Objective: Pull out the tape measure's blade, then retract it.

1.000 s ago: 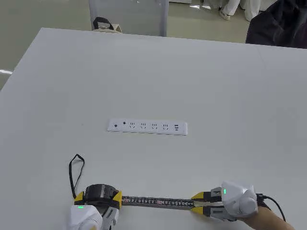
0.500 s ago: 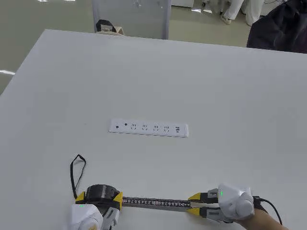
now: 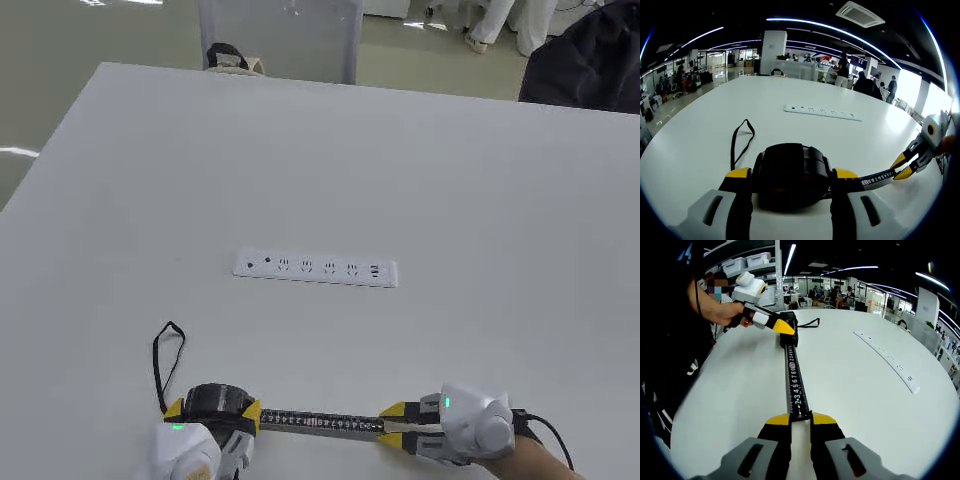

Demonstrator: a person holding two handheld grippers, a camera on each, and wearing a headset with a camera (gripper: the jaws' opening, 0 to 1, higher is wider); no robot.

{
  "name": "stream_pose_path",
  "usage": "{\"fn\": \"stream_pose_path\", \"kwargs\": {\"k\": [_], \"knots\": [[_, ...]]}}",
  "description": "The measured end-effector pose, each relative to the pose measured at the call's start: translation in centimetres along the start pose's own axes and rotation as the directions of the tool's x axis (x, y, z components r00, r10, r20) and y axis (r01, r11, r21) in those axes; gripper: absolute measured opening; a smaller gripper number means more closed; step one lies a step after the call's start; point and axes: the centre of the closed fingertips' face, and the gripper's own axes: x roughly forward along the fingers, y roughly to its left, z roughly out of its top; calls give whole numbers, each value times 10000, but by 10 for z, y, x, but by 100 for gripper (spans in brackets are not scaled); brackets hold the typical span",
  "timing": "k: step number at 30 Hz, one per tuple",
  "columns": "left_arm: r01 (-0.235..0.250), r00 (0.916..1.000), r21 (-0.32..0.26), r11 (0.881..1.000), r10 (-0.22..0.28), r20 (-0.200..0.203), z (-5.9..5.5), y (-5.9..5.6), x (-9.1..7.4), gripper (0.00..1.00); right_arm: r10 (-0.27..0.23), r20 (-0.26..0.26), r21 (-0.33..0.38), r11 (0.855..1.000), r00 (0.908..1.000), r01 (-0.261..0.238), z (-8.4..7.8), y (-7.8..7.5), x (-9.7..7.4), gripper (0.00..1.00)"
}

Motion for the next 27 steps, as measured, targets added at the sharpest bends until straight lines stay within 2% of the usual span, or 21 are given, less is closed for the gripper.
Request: {"fn": "stream_pose_path", "kwargs": {"k": [10,18,27], "knots": [[31,10000,-86,10000,-31,-27,-2,3,0,60,-11,90,-26,10000,10000,11,7,1,9,12],[101,9999,-122,9999,-101,-59,-8,5,4,60,100,361,-70,9999,9993,-98,24,6,26,12],[125,9999,-182,9998,-126,-59,-6,2,1,60,95,418,-93,9999,9991,-91,29,6,34,12]]}}
